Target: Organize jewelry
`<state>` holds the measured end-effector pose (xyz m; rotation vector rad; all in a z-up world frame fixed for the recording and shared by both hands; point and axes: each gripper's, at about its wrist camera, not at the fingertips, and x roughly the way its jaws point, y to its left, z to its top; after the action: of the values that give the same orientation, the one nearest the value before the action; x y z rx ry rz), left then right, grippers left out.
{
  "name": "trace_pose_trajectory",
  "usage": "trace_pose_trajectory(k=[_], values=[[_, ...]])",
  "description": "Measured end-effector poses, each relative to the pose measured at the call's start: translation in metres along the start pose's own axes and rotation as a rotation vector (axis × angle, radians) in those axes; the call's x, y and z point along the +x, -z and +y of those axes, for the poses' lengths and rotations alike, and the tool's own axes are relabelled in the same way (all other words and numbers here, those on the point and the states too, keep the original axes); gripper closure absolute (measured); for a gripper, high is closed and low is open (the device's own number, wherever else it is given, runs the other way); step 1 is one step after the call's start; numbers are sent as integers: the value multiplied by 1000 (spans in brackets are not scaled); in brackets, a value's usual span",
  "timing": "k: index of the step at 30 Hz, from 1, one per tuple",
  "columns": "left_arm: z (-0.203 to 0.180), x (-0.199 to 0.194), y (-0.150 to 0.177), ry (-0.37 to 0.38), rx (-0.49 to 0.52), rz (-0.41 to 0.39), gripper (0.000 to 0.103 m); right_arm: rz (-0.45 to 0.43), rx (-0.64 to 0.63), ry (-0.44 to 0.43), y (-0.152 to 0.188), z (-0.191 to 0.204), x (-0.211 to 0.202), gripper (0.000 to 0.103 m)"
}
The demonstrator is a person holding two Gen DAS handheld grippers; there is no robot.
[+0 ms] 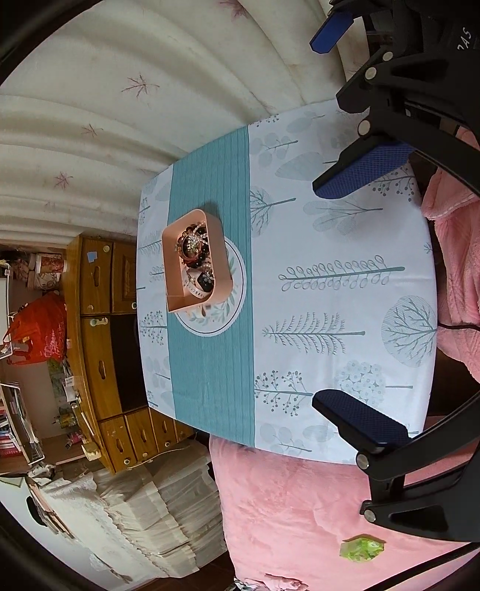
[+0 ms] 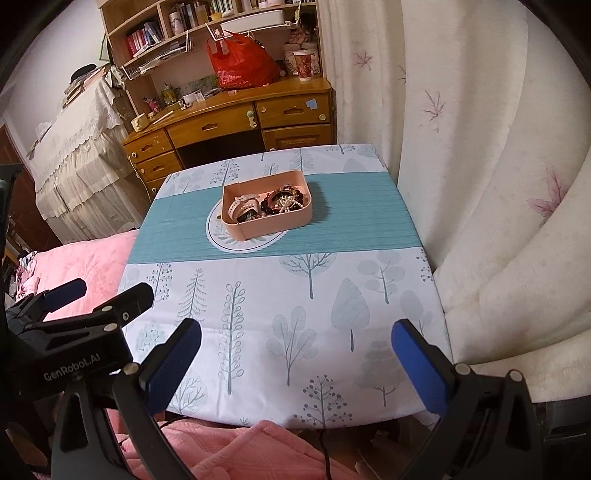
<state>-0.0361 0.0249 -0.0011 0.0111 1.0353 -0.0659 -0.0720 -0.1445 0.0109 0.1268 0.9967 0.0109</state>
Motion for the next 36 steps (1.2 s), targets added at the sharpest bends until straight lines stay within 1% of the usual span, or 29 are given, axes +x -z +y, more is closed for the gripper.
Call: trace_pose_trajectory(k=[10, 18, 36], values=[[1, -1, 4, -6, 1, 1, 1, 14, 9, 10, 4, -3, 1, 0], [5, -5, 7, -21, -13, -1, 1, 19, 1, -1, 5, 0, 2, 0], [5, -6, 5, -27, -7, -5, 1, 29, 6, -5, 3, -1, 7, 0]])
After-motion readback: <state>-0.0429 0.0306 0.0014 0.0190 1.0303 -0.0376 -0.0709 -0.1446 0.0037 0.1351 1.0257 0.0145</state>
